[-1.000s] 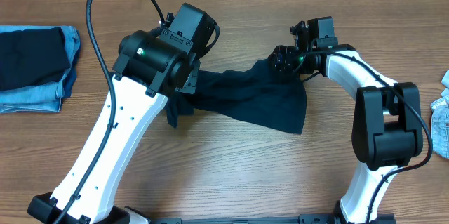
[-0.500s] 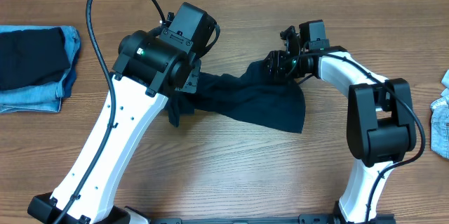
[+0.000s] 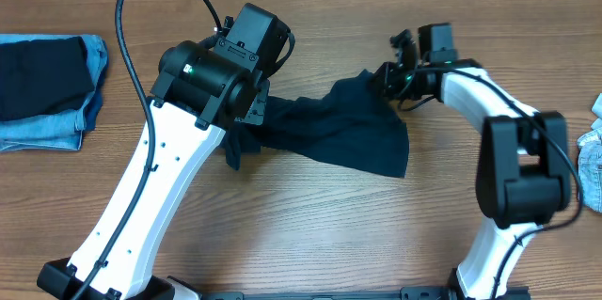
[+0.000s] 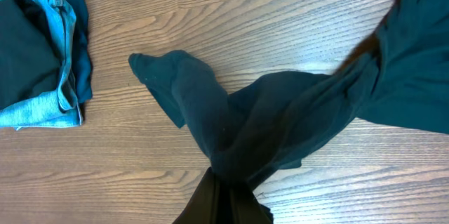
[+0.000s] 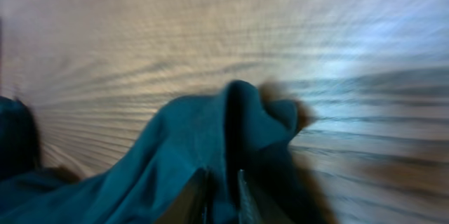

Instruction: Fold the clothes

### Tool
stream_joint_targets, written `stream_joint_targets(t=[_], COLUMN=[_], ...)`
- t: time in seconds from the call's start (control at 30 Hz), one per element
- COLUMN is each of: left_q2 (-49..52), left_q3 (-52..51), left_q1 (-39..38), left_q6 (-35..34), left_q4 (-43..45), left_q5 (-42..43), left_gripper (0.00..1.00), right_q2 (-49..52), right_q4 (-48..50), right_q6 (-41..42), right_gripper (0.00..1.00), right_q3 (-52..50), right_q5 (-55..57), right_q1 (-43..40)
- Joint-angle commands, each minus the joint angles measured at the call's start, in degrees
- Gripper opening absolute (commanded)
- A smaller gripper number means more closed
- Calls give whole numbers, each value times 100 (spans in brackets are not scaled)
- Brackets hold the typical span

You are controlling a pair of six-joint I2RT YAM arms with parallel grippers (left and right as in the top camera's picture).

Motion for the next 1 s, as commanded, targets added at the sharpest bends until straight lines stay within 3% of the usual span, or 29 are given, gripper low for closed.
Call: stream_joint_targets(t=[0.0, 0.07, 0.33, 0.5, 0.6, 0.7, 0.97], left_q2=[-118, -118, -118, -118, -118, -118, -118], left_q3=[9, 9, 9, 9, 9, 9, 9], left_q1=[22, 22, 26, 26, 26, 26, 26], left_q6=[7, 11, 33, 31, 31, 28, 26], left_q4=[28, 28, 52, 74, 74, 63, 66], left_q5=[52, 48, -17, -15, -13, 28, 72], left_gripper=[5, 5, 5, 5, 5, 5, 5], right_q2=[-813, -1005, -1434, -1163, -850, -501, 42], right_q4=[-92, -192, -428, -435, -214, 42, 372], right_q6=[4, 33, 326, 136, 129, 129, 133], right_gripper=[9, 4, 4, 36, 49, 54, 55], right_q3=[-2, -2, -2, -7, -7, -7, -7], right_q5=[7, 13, 72, 337, 619, 658, 656], right_q1=[-164, -245, -658, -326, 0, 221, 275])
